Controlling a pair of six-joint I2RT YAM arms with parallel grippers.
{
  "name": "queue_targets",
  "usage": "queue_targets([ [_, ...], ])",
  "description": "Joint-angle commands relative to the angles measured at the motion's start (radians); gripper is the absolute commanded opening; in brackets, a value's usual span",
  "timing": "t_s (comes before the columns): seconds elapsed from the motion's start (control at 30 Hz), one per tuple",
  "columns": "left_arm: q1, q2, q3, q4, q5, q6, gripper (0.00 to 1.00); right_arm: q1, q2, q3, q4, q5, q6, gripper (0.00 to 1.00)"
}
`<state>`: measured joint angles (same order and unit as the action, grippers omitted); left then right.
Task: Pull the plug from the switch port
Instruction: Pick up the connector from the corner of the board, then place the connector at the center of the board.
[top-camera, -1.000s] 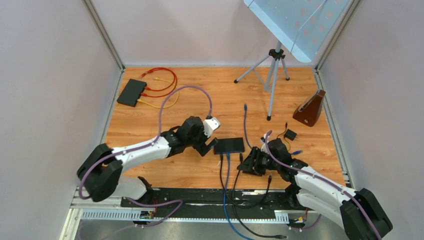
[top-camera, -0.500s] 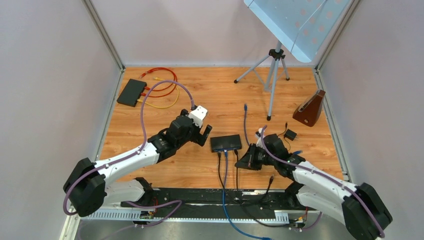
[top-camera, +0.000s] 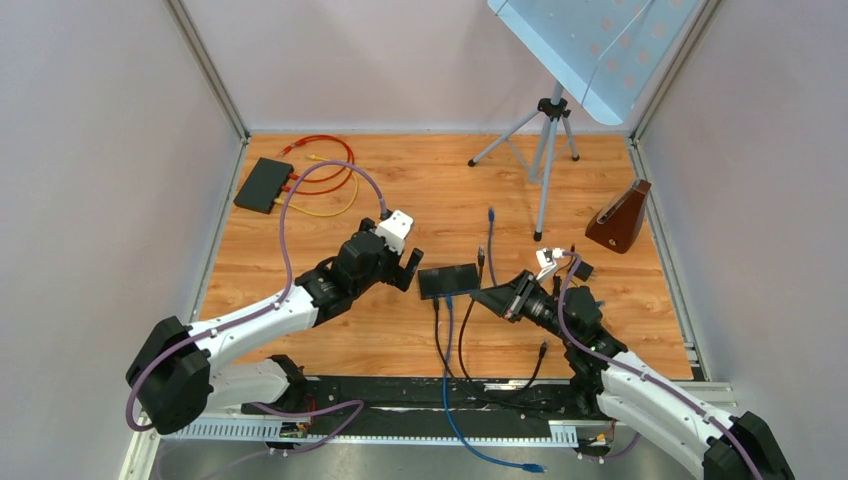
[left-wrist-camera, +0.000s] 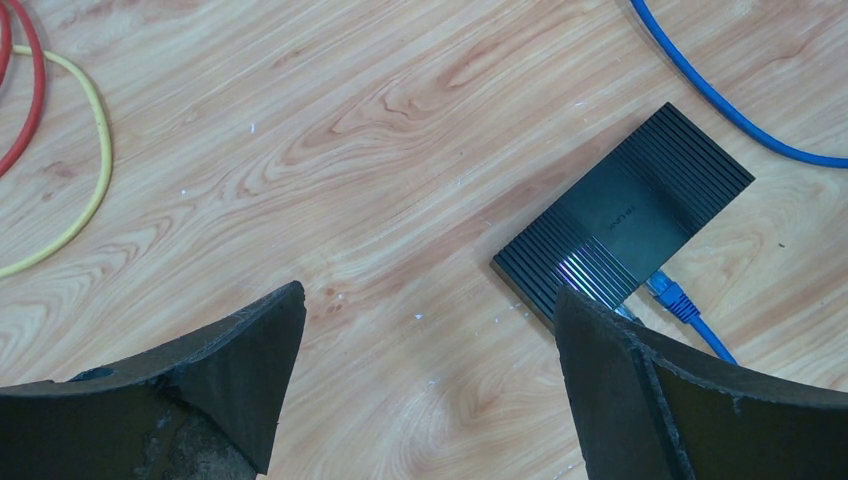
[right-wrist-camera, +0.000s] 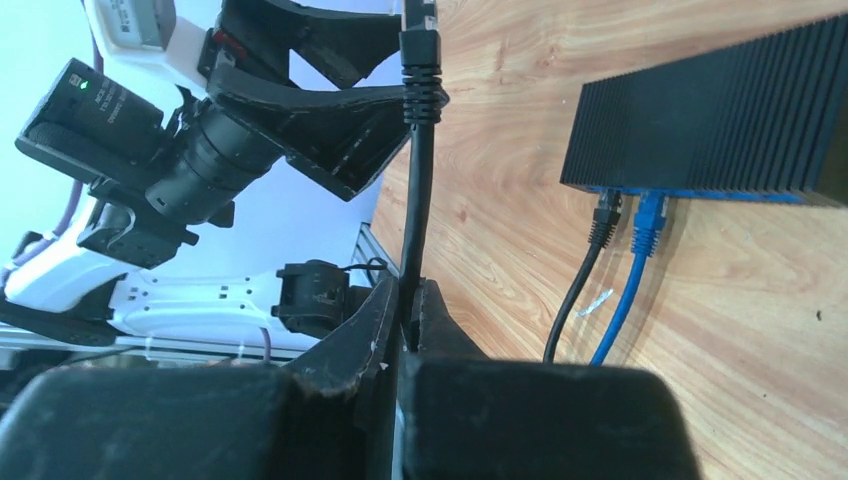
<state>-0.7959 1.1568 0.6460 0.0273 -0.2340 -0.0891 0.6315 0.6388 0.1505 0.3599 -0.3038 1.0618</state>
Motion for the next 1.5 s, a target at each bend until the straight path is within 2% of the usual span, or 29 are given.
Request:
queue_targets([
  [0.0, 0.004, -0.026, 0.001, 0.047, -0.024, -0.024, 1.0, -0.003, 0.004, -0.077, 0.379, 0.028, 0.155, 0.0],
  [0.1, 0.004, -0.046, -0.006, 0.051, -0.065, -0.031, 1.0, -0.003, -0.001, -0.053, 0.475, 0.036, 0.167, 0.0],
  [0.2, 0.005, -0.084, -0.018, 0.064, -0.115, -0.039, 1.0, -0.003, 0.0, 0.0, 0.458, 0.055, 0.197, 0.0],
  [0.37, 0.016, -0.126, -0.037, 0.077, -0.142, -0.038, 1.0, -0.003, 0.086, 0.0, 0.551, 0.086, 0.279, 0.0],
  [0.53, 0.021, -0.144, -0.044, 0.055, -0.154, -0.046, 1.0, -0.001, 0.199, -0.014, 0.761, 0.087, 0.346, 0.0],
  [0.6, 0.021, -0.147, -0.051, 0.06, -0.153, -0.053, 1.0, -0.001, 0.23, -0.005, 0.805, 0.085, 0.333, 0.0],
  [0.67, 0.021, -0.147, -0.054, 0.062, -0.155, -0.054, 1.0, -0.002, 0.224, 0.026, 0.765, 0.079, 0.267, 0.0],
  [0.77, 0.022, -0.151, -0.052, 0.057, -0.161, -0.048, 1.0, -0.007, 0.158, 0.079, 0.661, 0.082, 0.134, 0.0],
  [0.97, 0.028, -0.163, -0.058, 0.064, -0.185, -0.034, 1.0, -0.021, 0.041, 0.396, 0.074, 0.001, -0.289, 0.0],
  [1.13, 0.034, -0.148, -0.057, 0.077, -0.182, -0.037, 1.0, -0.05, 0.063, 0.659, -0.332, 0.023, -0.568, 0.0],
  [1.2, 0.036, -0.135, -0.051, 0.082, -0.172, -0.035, 1.0, -0.065, 0.089, 0.772, -0.506, 0.081, -0.68, 0.0],
  [1.37, 0.037, -0.102, -0.033, 0.08, -0.141, -0.027, 1.0, -0.122, 0.128, 0.908, -0.779, 0.212, -0.788, 0.0],
  [1.47, 0.038, -0.091, -0.028, 0.076, -0.137, -0.025, 1.0, -0.2, 0.181, 0.954, -0.921, 0.104, -0.806, 0.0],
])
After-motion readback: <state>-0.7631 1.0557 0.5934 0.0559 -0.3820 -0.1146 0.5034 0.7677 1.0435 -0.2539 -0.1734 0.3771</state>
